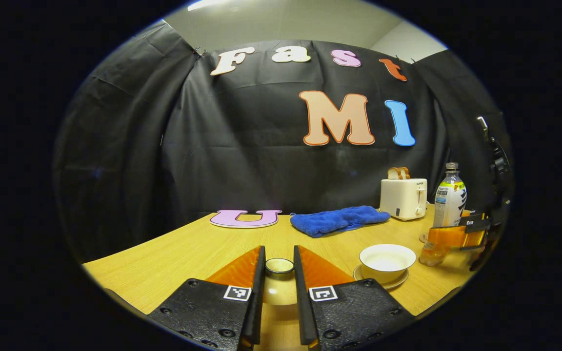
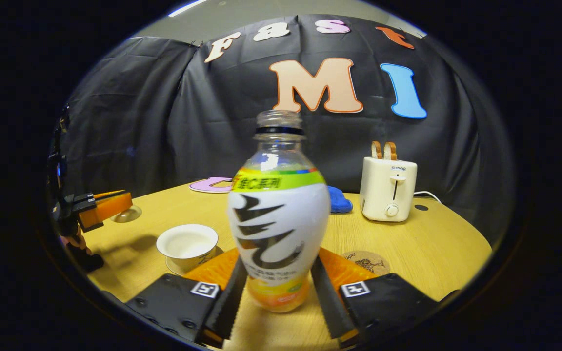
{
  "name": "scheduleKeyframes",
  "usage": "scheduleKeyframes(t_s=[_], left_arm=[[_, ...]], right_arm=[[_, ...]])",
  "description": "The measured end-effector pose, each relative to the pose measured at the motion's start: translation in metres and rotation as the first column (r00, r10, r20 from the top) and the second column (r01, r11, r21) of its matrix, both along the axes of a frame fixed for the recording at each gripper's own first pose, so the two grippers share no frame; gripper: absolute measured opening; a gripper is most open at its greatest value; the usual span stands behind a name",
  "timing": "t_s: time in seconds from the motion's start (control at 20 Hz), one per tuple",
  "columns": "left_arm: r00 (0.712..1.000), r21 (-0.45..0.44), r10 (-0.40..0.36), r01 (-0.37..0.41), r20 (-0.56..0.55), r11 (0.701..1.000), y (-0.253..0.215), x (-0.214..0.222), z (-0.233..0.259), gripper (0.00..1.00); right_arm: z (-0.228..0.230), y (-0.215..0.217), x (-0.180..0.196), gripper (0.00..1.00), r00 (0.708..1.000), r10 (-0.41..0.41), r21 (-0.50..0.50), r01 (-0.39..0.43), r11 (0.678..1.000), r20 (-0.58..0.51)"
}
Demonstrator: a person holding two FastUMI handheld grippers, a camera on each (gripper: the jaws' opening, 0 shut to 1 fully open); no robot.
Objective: Open the teacup lid with one hand, grasp the water bottle and pour water into the teacup with the other hand; after pouring, place the water bottle on the coaster and then close the teacup lid.
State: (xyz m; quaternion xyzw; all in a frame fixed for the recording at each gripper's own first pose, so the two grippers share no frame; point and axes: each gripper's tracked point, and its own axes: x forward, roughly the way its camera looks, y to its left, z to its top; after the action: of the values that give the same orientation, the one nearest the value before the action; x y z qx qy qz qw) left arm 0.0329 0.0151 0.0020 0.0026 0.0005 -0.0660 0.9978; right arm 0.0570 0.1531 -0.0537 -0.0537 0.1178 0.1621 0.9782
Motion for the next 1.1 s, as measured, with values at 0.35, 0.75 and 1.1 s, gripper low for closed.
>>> scheduleKeyframes(t_s=[0.35,0.75,1.1], left_arm=[[1.000,0.000,0.003,-0.003,-0.001,1.000,0.000,0.002,0.000,0.28],[1.000,0.000,0.002,-0.002,0.000,1.000,0.000,0.003,-0.001,0.28],[1.000,0.000,0.002,-0.002,0.001,1.000,0.001,0.003,-0.002,0.28]], right_arm=[[0.011,-0.013,-0.003,0.56,0.995,-0.068,-0.108,0.077,0.991,0.077],[0.069,-0.021,-0.011,0.56,0.947,0.009,-0.469,0.150,0.871,0.320],[0.082,-0.019,-0.007,0.54,0.897,0.114,-0.740,0.274,0.614,0.427]])
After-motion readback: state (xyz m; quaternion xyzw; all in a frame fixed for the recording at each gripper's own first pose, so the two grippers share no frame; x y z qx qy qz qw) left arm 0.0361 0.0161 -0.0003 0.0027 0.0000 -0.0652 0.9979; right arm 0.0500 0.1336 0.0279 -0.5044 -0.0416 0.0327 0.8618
